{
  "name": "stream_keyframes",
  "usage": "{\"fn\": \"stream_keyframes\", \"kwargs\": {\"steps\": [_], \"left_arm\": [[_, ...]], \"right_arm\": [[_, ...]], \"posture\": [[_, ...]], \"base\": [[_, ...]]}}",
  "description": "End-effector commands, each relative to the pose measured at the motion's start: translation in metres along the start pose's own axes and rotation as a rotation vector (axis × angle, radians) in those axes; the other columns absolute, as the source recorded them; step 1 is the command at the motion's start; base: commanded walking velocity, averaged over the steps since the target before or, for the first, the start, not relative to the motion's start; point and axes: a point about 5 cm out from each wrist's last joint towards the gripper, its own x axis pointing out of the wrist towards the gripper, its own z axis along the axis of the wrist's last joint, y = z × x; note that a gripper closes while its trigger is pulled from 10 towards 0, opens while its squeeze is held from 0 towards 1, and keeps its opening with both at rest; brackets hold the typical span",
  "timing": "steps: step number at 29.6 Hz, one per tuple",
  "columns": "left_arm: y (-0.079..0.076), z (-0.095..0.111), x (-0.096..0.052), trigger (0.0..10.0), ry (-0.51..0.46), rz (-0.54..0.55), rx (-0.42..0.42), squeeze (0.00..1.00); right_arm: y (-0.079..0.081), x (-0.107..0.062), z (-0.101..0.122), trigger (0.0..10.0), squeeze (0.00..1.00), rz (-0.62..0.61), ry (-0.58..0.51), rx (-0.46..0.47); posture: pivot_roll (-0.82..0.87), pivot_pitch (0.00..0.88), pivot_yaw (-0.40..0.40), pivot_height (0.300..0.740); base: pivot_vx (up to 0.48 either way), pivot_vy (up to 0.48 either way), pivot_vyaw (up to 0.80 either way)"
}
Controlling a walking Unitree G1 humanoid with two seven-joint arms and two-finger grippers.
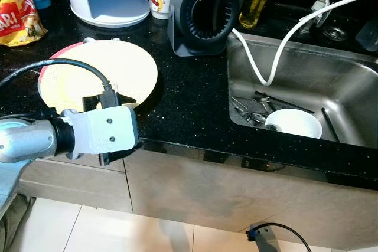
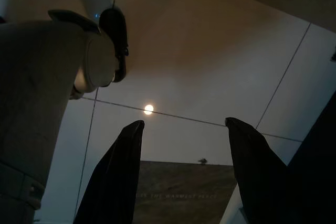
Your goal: Kitchen organization
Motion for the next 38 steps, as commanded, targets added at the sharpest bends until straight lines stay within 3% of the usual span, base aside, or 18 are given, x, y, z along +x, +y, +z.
{"fn": "stream_keyframes", "kwargs": {"steps": [1, 8, 15, 18, 21, 32, 33, 34, 36, 37, 38], "left_arm": [[0.005, -0.01, -0.009, 10.0, 0.122, 0.015, 0.052, 0.0], [0.02, -0.018, -0.022, 10.0, 0.232, 0.077, 0.105, 0.0], [0.02, -0.025, -0.025, 10.0, 0.288, 0.085, 0.121, 0.0], [0.025, -0.022, -0.026, 10.0, 0.276, 0.127, 0.149, 0.0], [0.039, -0.007, -0.028, 10.0, 0.191, 0.225, 0.185, 0.0], [0.05, 0.001, -0.042, 10.0, 0.143, 0.254, 0.194, 0.0], [0.049, -0.001, -0.042, 8.5, 0.152, 0.246, 0.191, 0.0], [0.049, -0.001, -0.042, 8.5, 0.152, 0.246, 0.191, 0.0], [0.047, -0.004, -0.042, 3.5, 0.16, 0.223, 0.18, 0.0], [0.044, -0.005, -0.041, 0.0, 0.157, 0.209, 0.172, 0.0], [0.039, -0.006, -0.037, 0.0, 0.15, 0.179, 0.157, 0.0]], "right_arm": [[0.001, 0.0, -0.008, 10.0, 0.0, -0.001, 0.029, -0.005], [0.003, 0.0, -0.008, 10.0, 0.0, 0.004, 0.031, -0.009], [0.007, 0.0, -0.01, 10.0, 0.0, 0.01, 0.035, -0.006], [0.008, 0.0, -0.012, 10.0, 0.0, 0.012, 0.039, -0.008], [0.008, 0.0, -0.013, 10.0, 0.0, 0.013, 0.042, -0.01], [0.013, 0.0, -0.012, 10.0, 0.0, 0.022, 0.04, -0.012], [0.013, 0.0, -0.013, 10.0, 0.0, 0.023, 0.04, -0.012], [0.013, 0.0, -0.013, 10.0, 0.0, 0.023, 0.04, -0.012], [0.013, 0.0, -0.013, 10.0, 0.0, 0.022, 0.042, -0.012], [0.013, 0.0, -0.014, 10.0, 0.0, 0.021, 0.043, -0.011], [0.012, 0.0, -0.014, 10.0, 0.0, 0.018, 0.044, -0.012]], "posture": [[0.25, 0.12, -0.092, 0.74], [0.26, 0.121, -0.084, 0.74], [0.25, 0.126, -0.08, 0.74], [0.26, 0.128, -0.081, 0.74], [0.26, 0.128, -0.079, 0.74], [0.26, 0.13, -0.072, 0.74], [0.26, 0.13, -0.072, 0.74], [0.26, 0.13, -0.072, 0.74], [0.26, 0.13, -0.071, 0.74], [0.26, 0.132, -0.069, 0.74], [0.26, 0.131, -0.071, 0.74]], "base": [[0.0, 0.0, 0.0], [0.0, 0.0, 0.0], [0.0, 0.0, 0.0], [0.0, 0.0, 0.0], [0.0, 0.0, 0.0], [0.0, 0.0, 0.0], [0.0, 0.0, 0.0], [0.0, 0.0, 0.0], [0.0, 0.0, 0.0], [0.0, 0.0, 0.0], [0.0, 0.0, 0.0]]}}
